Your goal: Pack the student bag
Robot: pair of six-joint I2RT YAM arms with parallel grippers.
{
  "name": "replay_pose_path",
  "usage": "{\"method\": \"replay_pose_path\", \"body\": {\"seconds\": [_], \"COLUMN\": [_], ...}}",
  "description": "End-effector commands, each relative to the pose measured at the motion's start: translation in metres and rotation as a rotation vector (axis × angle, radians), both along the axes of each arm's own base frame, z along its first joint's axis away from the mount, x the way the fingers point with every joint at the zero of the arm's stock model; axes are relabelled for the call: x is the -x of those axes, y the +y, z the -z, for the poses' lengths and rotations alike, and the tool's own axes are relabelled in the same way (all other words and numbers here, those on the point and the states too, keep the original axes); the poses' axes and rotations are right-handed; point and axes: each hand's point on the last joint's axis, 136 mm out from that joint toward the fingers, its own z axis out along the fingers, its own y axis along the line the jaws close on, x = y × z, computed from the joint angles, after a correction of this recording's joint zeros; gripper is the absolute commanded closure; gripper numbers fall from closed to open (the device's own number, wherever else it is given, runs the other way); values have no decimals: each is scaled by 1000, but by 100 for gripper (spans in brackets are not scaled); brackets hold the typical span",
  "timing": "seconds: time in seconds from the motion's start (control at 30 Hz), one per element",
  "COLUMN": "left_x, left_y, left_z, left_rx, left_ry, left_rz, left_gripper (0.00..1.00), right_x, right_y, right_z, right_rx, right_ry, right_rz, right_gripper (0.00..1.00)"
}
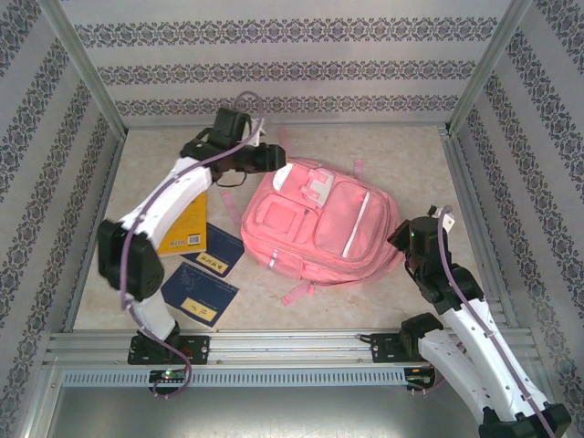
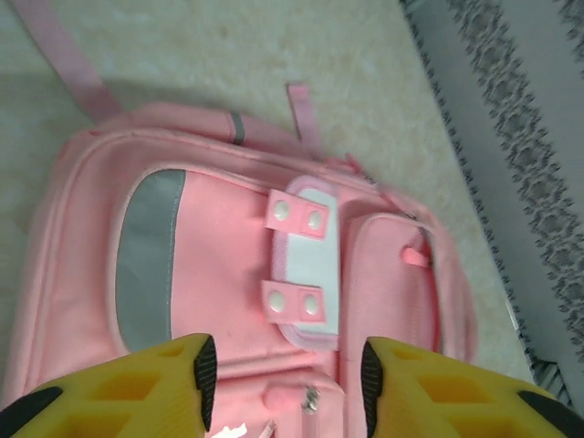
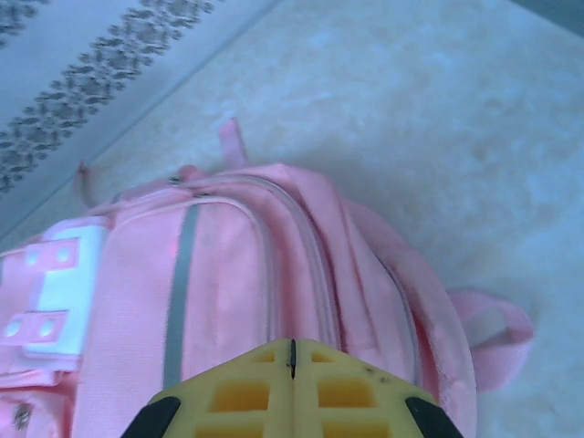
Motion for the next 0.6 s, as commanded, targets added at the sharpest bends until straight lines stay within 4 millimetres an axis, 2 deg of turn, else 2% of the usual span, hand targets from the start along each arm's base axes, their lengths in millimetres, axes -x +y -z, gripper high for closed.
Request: {"method": "replay_pose_path", "body": {"seconds": [0.0,0.07,0.13,0.23,0.33,0.4,0.47,0.53,0.57], "left_x": [32,53,82,132,183,212,229,242,247], "left_y": [31,62,90,131,163,178,178,178,175], "left_z": [12,23,39,74,108,123,137,153,163], "left_rx": [-43,-78,-133,-233,-303,-350,-316,-300,-290], "left_ry": [36,75,153,338,505,577,608,648,675], "left_rz": [-94,-248,-349,-535,-689,-750,-753,-757,-747], "left_gripper": [41,34,31,30,30,30,29,29,29], "right_x": [-14,-15,-9,10,26,36,41,33,20], "right_y": [55,100,151,218,264,284,294,292,284], "right_z": [-34,-43,-37,-8,23,45,73,106,122], "right_rx": [53,58,85,102,38,19,47,115,169], "right_ry": [-98,-118,-58,87,210,295,406,505,547], "right_rz": [-328,-529,-747,-1013,-1170,-1235,-1273,-1240,-1183], "right_gripper": [100,100,100,100,100,100,100,100,100]}}
